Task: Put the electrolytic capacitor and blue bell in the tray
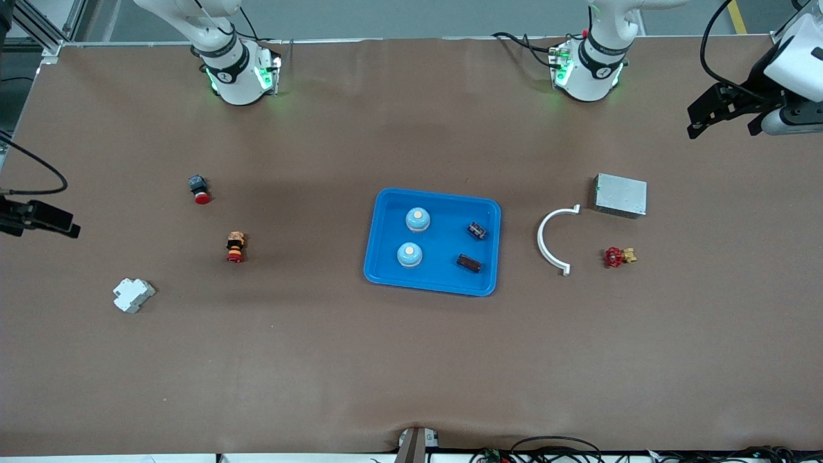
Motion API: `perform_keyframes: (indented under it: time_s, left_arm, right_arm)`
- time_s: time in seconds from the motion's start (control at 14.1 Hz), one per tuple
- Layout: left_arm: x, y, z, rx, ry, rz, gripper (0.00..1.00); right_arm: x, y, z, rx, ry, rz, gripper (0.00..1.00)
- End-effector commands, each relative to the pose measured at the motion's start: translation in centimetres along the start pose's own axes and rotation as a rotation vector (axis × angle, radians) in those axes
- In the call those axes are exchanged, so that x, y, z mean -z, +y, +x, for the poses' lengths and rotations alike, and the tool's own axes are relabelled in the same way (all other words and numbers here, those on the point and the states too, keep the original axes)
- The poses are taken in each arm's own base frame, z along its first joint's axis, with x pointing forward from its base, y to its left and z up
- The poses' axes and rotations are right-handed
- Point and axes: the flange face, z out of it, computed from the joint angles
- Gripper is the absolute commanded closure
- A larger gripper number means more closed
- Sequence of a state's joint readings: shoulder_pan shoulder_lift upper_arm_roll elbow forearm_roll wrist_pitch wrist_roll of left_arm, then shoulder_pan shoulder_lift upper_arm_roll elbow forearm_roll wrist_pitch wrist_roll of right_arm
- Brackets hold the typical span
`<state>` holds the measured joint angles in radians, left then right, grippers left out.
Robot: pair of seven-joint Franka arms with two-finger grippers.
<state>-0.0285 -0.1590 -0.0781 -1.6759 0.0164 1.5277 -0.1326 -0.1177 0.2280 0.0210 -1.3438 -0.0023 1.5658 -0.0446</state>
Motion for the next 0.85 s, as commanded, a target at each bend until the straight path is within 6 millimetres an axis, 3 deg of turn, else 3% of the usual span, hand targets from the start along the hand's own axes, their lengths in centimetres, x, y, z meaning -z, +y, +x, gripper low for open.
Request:
perform_keyframes:
  time_s: [0.0, 0.21, 0.78]
  left_arm:
    - [0.4, 0.2, 0.4, -0.003, 0.000, -0.004, 0.00]
    - [0.4, 0.2, 0.3, -0.005, -0.008, -0.003, 0.00]
    - [1.0, 0.1, 0.4, -0.003, -0.007, -0.005, 0.00]
  right_arm:
    - [1.1, -0.6, -3.9, 0.006, 0.002, 0.024, 0.00]
    - [1.2, -1.1, -6.5, 0.001, 0.042, 0.058, 0.00]
    - [1.6, -2.0, -6.8, -0.035, 0.008, 0.060, 0.00]
